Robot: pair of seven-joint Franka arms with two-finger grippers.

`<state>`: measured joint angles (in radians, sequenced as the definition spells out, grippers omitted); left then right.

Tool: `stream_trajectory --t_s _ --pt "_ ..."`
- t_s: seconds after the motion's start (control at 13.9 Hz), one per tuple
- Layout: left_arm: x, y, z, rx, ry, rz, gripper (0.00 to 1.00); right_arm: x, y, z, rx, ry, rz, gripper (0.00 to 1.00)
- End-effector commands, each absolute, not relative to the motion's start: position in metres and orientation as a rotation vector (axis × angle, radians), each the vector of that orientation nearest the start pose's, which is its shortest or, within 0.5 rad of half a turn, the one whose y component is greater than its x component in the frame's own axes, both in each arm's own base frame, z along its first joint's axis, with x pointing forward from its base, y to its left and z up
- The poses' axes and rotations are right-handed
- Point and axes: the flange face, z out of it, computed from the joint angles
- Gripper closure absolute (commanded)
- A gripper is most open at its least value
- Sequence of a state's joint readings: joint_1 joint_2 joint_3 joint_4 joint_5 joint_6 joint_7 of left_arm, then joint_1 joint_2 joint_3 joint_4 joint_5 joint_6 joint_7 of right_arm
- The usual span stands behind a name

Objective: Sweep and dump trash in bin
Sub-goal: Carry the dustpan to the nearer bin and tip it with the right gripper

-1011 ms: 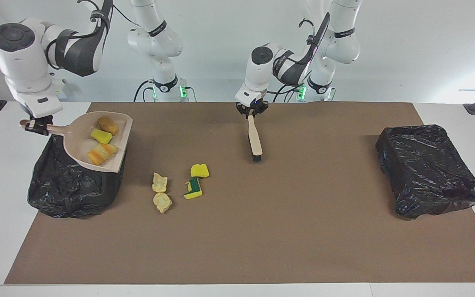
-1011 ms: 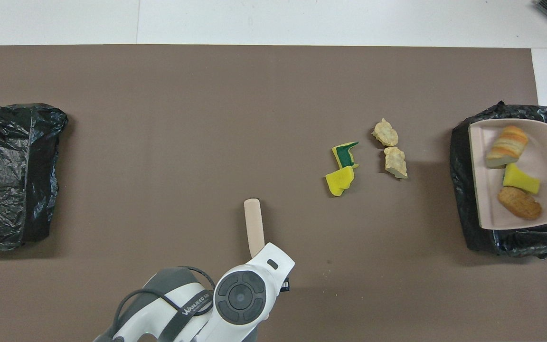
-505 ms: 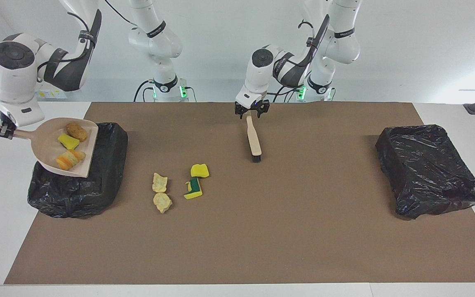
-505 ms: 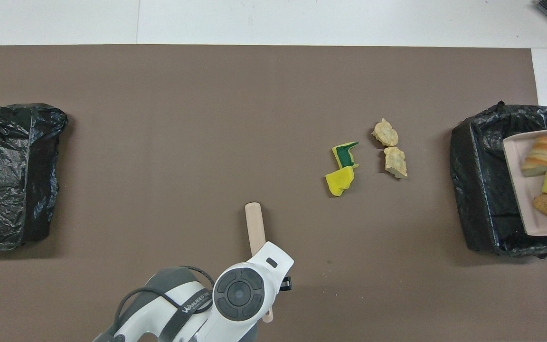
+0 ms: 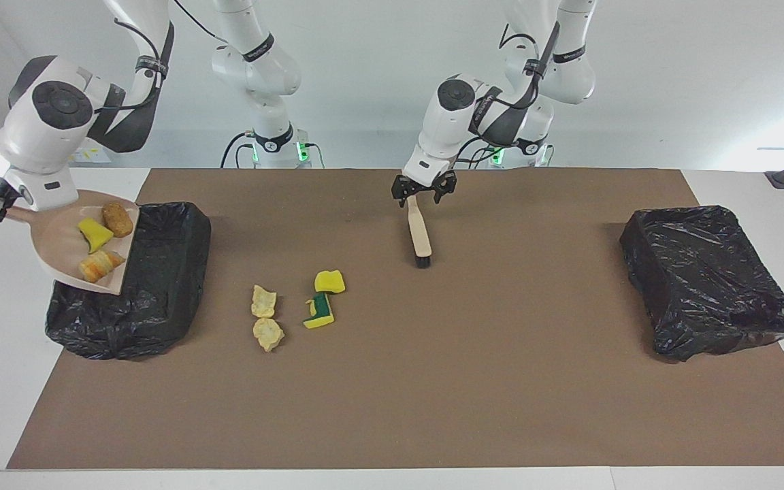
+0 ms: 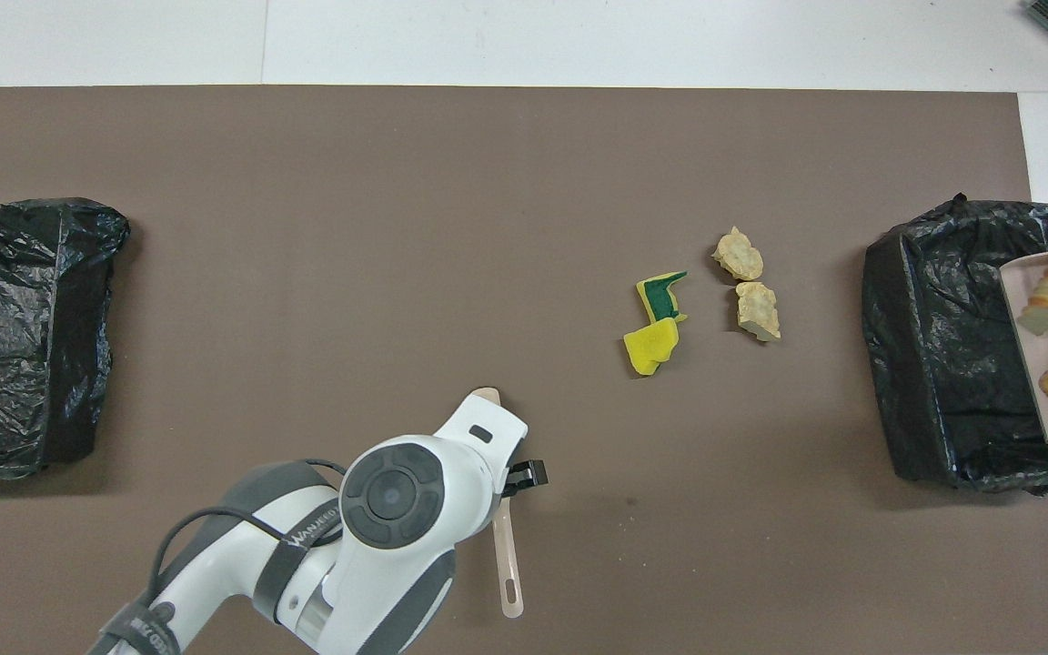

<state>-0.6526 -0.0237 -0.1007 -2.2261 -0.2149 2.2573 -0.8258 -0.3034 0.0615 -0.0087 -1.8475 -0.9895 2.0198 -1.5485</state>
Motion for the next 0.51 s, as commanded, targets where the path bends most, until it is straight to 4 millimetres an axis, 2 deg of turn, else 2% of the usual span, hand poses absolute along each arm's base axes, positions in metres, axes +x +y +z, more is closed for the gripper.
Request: stream_trajectory --t_s 0.0,0.14,0.36,0.43 --pt "0.415 -0.34 0.416 -3.268 -0.394 0.089 0.0 0.54 -0.207 0.539 1.574 1.678 -0.873 1.0" --pt "0.432 -0.319 0.425 -3.247 -0.397 0.054 0.0 0.54 -0.19 0.545 1.526 1.661 -0.92 1.0" --pt "0.447 -0.275 0.443 -3.235 -0.3 0.074 0.0 0.53 -0.188 0.57 1.504 1.563 -0.955 1.0" --pt "0.451 -0.257 0.447 -3.227 -0.274 0.098 0.0 0.528 -0.185 0.567 1.532 1.52 -0.963 1.0"
